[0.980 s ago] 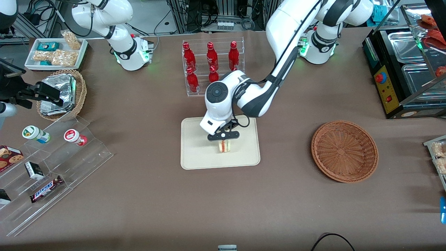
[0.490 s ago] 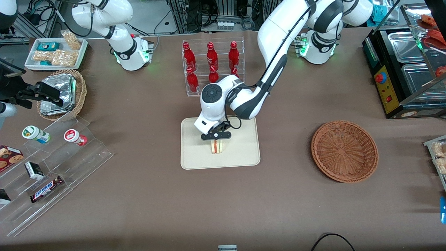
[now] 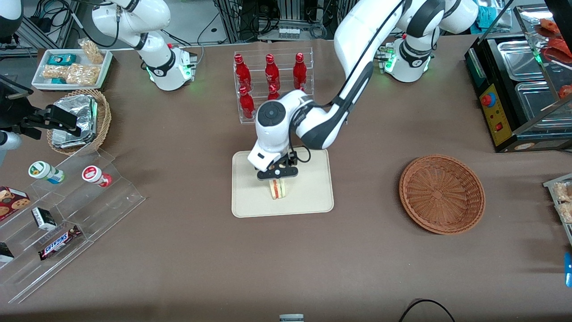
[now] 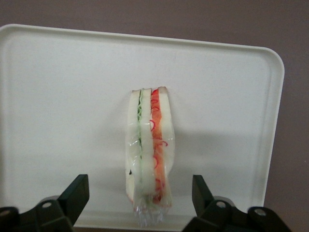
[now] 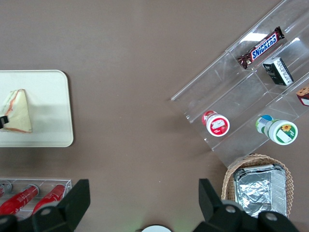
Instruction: Place sandwich from basket to tray
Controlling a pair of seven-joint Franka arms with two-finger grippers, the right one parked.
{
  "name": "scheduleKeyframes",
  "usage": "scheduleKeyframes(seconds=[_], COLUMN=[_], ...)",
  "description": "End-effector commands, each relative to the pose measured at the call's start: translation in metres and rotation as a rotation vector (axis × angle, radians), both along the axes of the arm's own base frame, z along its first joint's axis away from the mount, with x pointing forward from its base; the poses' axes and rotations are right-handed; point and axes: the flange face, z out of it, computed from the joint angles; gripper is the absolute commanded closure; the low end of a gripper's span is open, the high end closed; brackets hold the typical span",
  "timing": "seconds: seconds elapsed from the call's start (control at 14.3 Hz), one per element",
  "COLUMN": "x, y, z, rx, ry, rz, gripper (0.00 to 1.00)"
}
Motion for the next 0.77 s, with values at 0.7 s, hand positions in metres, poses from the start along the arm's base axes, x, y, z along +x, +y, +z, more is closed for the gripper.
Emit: scheduleKeyframes(seconds=[0.7], x=[0.067], y=[0.246], z=[0.122], rx=[0.162], ry=[0.136], rz=[0.043], gripper=[0.0])
